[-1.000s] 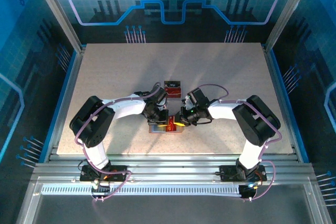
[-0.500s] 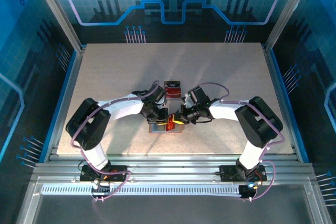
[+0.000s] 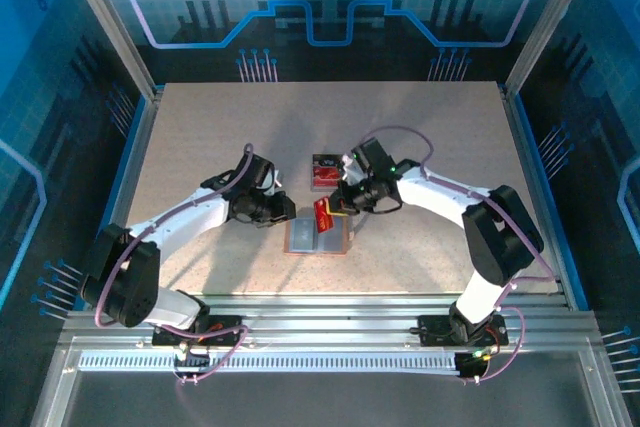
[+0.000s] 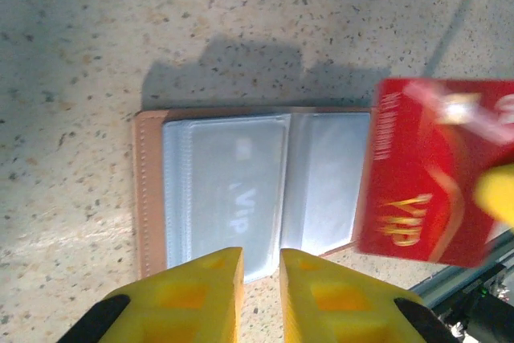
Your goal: Take the credit cards out of the card holder
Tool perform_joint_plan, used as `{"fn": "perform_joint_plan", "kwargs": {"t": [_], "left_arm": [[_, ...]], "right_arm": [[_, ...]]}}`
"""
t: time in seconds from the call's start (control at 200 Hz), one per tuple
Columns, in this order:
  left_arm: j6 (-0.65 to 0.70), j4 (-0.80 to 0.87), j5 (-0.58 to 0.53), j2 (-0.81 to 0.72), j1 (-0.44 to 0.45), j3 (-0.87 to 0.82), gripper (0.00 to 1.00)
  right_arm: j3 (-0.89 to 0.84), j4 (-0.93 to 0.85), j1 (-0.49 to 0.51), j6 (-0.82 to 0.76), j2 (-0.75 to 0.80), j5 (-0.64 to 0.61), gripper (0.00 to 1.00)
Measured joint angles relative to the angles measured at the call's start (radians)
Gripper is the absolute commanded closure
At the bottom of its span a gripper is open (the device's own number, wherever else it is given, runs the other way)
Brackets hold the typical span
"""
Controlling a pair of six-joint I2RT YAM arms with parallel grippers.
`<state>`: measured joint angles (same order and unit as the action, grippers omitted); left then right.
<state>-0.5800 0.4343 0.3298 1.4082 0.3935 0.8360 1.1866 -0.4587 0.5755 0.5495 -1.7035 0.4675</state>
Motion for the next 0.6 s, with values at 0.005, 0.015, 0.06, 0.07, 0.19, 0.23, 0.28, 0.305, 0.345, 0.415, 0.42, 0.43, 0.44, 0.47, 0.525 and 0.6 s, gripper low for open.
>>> {"fn": "perform_joint_plan", "kwargs": {"t": [0.005,0.015,0.06,0.07,0.19,0.23,0.28,0.305,0.345,0.415,0.42,0.43,0.44,0.47,0.525,0.6], "left_arm": [[0.000,-0.001,0.002,-0.002,-0.003,-0.003,0.80],[0.000,-0.002,0.004,-0.005,-0.006,-0.007,0.80],[0.000,-0.005,0.010,-0.019,-0.023,-0.024,0.80],[0.000,-0.005,0.012,-0.021,-0.026,-0.027,0.80],[0.000,-0.016,0.034,-0.048,-0.066,-0.070,0.80],[0.000,-0.022,0.043,-0.052,-0.078,-0.083,0.80],[-0.001,-0.031,0.056,-0.056,-0.093,-0.100,0.80],[0.000,-0.036,0.061,-0.056,-0.100,-0.108,0.80],[0.000,-0.044,0.069,-0.058,-0.112,-0.122,0.80],[-0.001,-0.053,0.084,-0.058,-0.130,-0.141,0.80],[-0.001,-0.054,0.084,-0.058,-0.131,-0.142,0.80],[-0.001,-0.055,0.087,-0.058,-0.133,-0.145,0.80],[-0.001,-0.058,0.088,-0.058,-0.135,-0.147,0.80],[-0.001,-0.063,0.094,-0.059,-0.141,-0.154,0.80],[-0.001,-0.073,0.103,-0.061,-0.151,-0.166,0.80],[-0.001,-0.078,0.112,-0.066,-0.163,-0.178,0.80]], "right_arm": [[0.006,-0.005,0.000,-0.007,-0.001,-0.001,1.00],[0.023,-0.023,0.000,-0.020,-0.002,-0.005,1.00],[0.085,-0.082,0.000,-0.092,-0.008,-0.023,1.00],[0.103,-0.100,0.000,-0.118,-0.011,-0.029,1.00],[0.286,-0.286,0.000,-0.325,-0.055,-0.099,1.00],[0.338,-0.336,0.000,-0.398,-0.072,-0.115,1.00],[0.391,-0.394,0.005,-0.497,-0.086,-0.138,1.00],[0.414,-0.422,0.008,-0.553,-0.090,-0.153,1.00],[0.441,-0.461,0.015,-0.626,-0.092,-0.175,1.00],[0.488,-0.528,0.034,-0.753,-0.097,-0.209,1.00],[0.493,-0.535,0.035,-0.764,-0.098,-0.212,1.00],[0.498,-0.541,0.037,-0.778,-0.099,-0.216,1.00],[0.507,-0.551,0.040,-0.803,-0.101,-0.220,1.00],[0.531,-0.577,0.048,-0.854,-0.107,-0.230,1.00],[0.578,-0.622,0.055,-0.937,-0.123,-0.245,1.00],[0.641,-0.675,0.059,-1.039,-0.155,-0.262,1.00]]}}
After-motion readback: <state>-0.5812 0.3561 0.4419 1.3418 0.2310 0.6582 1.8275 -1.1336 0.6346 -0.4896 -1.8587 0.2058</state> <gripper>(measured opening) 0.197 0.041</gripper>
